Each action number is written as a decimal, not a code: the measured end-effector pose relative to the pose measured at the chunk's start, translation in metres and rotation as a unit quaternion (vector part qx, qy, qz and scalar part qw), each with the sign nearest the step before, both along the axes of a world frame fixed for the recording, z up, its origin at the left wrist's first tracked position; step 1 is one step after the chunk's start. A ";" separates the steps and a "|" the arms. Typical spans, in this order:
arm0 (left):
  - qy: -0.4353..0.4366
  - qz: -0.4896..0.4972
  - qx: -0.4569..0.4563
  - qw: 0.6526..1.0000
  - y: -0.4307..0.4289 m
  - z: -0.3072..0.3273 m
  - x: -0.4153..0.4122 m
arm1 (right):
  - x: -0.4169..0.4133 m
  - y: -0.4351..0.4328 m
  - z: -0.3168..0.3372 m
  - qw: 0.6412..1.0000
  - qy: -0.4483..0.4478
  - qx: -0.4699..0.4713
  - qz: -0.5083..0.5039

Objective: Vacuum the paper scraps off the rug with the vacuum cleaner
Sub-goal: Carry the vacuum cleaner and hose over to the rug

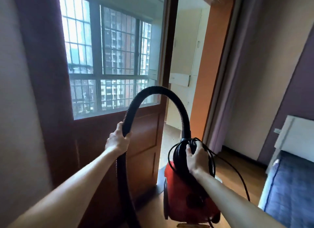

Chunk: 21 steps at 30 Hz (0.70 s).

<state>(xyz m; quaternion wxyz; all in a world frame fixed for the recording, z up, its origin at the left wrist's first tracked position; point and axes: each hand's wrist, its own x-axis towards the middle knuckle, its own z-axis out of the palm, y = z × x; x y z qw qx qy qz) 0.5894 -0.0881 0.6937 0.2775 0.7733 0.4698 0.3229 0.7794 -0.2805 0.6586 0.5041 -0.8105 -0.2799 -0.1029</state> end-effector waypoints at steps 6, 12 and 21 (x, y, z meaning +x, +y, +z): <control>-0.012 -0.089 0.000 0.996 -0.025 0.005 0.084 | 0.067 -0.039 0.002 0.997 0.010 -0.003 -0.074; -0.004 -0.147 0.011 0.989 -0.034 0.003 0.169 | 0.124 -0.059 -0.002 0.991 0.025 0.011 -0.127; -0.021 -0.233 0.013 0.972 -0.013 0.000 0.303 | 0.216 -0.053 -0.005 0.978 0.049 0.000 -0.203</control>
